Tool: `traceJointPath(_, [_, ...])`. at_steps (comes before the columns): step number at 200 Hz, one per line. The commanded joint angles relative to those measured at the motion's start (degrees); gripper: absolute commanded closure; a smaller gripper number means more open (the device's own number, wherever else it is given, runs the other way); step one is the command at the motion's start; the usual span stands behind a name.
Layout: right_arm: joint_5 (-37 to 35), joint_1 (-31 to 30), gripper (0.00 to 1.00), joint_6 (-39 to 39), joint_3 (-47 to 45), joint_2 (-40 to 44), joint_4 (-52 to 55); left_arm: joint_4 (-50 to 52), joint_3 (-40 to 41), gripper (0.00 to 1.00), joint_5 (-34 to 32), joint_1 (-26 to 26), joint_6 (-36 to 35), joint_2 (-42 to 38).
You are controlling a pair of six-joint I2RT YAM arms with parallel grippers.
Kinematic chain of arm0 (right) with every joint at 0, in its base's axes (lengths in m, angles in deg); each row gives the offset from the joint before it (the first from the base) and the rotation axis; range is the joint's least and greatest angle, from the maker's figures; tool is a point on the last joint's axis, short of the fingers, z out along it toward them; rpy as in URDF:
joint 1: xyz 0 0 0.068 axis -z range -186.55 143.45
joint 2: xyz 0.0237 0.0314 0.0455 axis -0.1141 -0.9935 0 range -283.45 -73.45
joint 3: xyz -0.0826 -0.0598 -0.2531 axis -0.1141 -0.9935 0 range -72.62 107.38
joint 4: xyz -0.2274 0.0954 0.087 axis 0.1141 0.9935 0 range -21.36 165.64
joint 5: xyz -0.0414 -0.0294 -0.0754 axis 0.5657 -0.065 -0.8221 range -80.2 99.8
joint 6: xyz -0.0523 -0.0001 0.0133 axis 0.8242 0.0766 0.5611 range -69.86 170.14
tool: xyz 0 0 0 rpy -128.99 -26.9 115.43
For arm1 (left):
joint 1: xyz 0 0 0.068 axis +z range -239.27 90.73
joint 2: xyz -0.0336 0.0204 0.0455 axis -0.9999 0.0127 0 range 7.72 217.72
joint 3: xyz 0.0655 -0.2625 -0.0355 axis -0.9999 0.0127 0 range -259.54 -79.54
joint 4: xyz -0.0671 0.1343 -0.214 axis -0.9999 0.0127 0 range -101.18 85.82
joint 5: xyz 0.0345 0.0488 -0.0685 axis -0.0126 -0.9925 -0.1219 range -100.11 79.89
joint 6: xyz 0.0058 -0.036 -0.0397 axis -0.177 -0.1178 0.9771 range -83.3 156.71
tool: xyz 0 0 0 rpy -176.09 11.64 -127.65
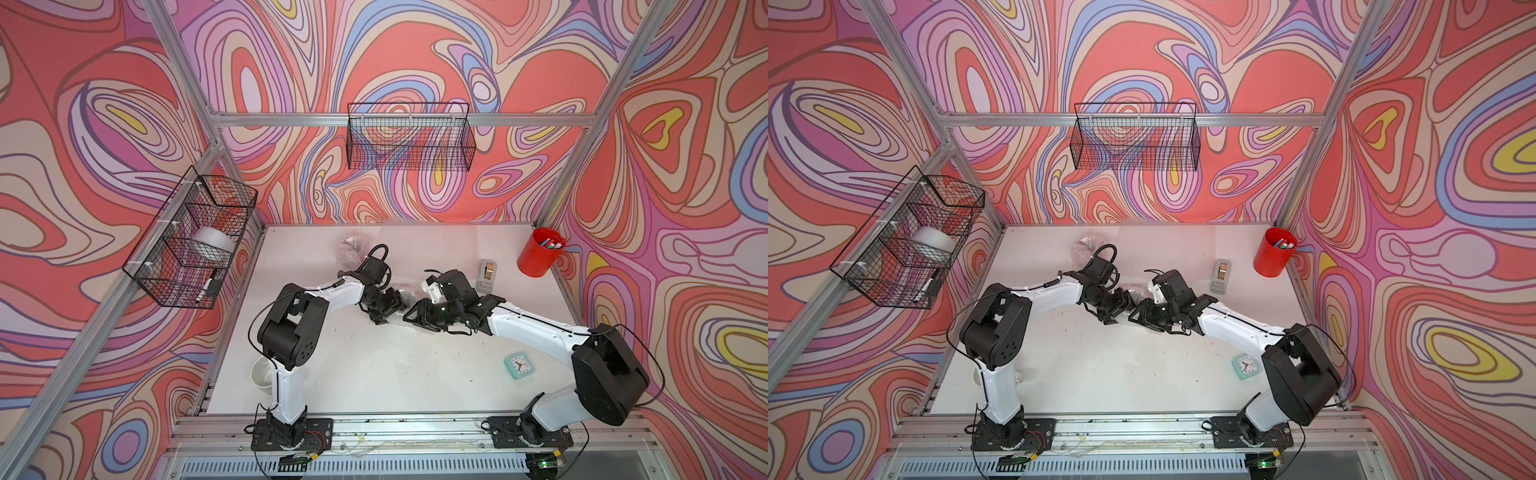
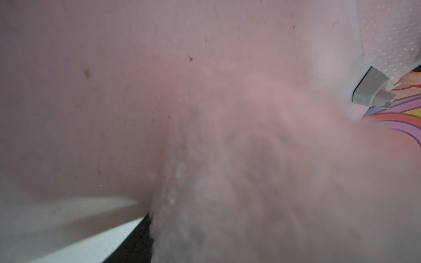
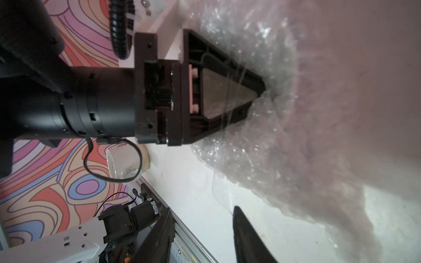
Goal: Wrap mugs in bubble wrap
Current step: Stick the tape on the bubble wrap.
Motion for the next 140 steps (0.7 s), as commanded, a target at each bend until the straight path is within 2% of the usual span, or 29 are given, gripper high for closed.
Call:
traceJointPath(1, [-7.3,-0.3,0.58,1.3,1.0,4.1,7.2,-0.6,0.2,0.31,-0.6,-0.1,0.9,1.9])
traceJointPath(15, [-7.3,-0.3,0.77,2.8,0.2,5.9,3.1,-0.7,0.2,0.31,-0.4,-0.1,0.9,1.9])
traceJointPath(24, [-4.3,-0.3,0.89,3.6,0.2,5.6,0.0,-0.7,0.2,0.31,-0.4,-0.1,1.0,1.9])
traceJointPath(38, [1.7,-0.3,1.0,4.1,0.6,4.0,-4.6,-0.6,0.1,0.31,-0.4,-0.1,0.8,1.9])
traceJointPath(57, [3.5,-0.4,1.0,2.9,0.4,1.3,-7.3,-0.4,-0.1,0.31,-0.4,-0.1,0.6,1.8])
traceJointPath(111, [-7.0,-0.4,1.0,3.8,1.1,-5.2,1.8,-0.5,-0.2,0.31,-0.3,0.0,0.6,1.9])
traceJointPath(140, [-10.0,-0.3,1.0,4.4,1.9,-6.2,5.3,-0.3,-0.5,0.31,-0.3,0.0,0.4,2.0])
